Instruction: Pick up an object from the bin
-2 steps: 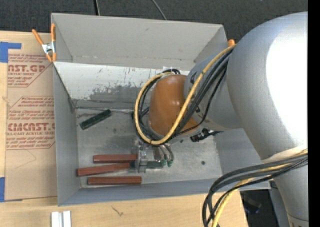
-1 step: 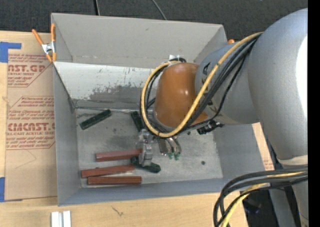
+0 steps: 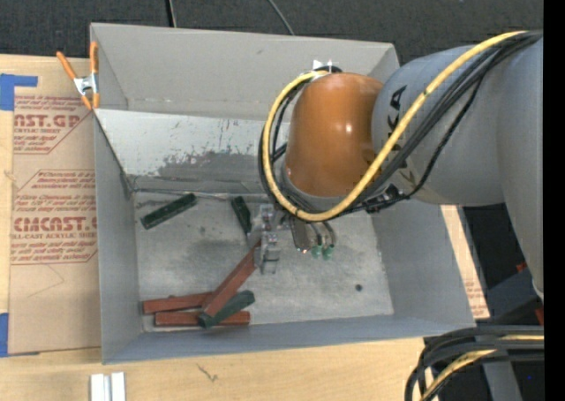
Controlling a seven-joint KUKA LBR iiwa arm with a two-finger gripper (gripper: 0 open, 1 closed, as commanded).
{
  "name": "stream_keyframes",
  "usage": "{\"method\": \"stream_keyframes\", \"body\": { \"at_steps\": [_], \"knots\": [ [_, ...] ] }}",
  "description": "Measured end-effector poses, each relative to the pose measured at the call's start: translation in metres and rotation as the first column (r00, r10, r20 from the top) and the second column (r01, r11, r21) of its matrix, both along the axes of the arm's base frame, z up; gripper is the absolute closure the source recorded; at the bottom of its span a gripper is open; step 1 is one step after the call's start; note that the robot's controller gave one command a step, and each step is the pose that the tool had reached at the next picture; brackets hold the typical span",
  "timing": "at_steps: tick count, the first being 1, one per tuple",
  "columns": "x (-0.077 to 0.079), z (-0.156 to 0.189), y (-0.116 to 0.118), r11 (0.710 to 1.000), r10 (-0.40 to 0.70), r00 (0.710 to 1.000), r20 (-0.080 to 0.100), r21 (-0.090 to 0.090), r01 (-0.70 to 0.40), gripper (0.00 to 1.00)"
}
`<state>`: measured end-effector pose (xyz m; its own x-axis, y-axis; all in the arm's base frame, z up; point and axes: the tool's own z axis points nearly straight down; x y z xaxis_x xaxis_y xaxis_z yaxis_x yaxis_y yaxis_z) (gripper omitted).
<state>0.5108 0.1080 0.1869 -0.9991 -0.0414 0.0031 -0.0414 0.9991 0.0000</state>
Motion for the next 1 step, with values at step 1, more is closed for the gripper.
{"method": "stream_keyframes", "body": {
  "at_steps": [1],
  "knots": [
    [-0.0241,0.03,0.0042,1.0,0.018,1.0,0.004,0.001,-0.018,1.0]
  ]
}}
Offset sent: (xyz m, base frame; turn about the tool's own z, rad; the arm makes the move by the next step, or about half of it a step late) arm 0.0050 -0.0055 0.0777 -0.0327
